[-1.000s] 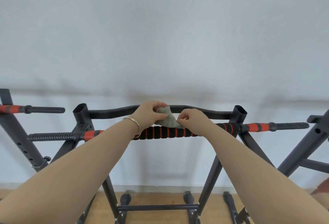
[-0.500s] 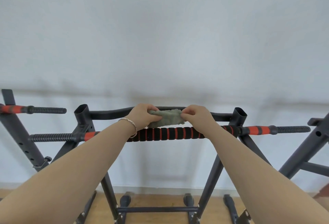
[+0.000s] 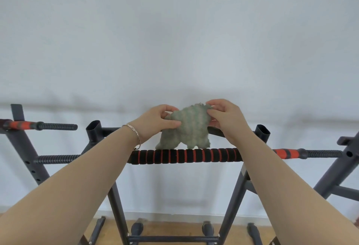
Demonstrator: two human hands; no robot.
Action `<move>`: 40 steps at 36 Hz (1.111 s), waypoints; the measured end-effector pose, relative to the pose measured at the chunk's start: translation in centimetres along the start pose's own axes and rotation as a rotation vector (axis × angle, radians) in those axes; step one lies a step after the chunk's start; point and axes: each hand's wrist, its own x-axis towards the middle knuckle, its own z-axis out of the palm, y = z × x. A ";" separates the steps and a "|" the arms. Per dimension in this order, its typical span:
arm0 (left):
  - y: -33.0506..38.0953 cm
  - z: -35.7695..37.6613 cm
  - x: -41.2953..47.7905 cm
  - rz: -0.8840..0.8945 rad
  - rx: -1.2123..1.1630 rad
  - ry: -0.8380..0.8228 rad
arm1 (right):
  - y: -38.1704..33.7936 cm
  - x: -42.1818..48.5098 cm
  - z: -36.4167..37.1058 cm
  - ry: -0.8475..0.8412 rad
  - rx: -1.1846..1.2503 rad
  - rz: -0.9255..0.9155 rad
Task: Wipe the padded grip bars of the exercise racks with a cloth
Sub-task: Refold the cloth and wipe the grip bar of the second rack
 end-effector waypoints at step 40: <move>-5.2 7.6 -0.9 0.421 1.255 0.201 | 6.9 -2.8 -2.5 -0.090 -1.070 -0.288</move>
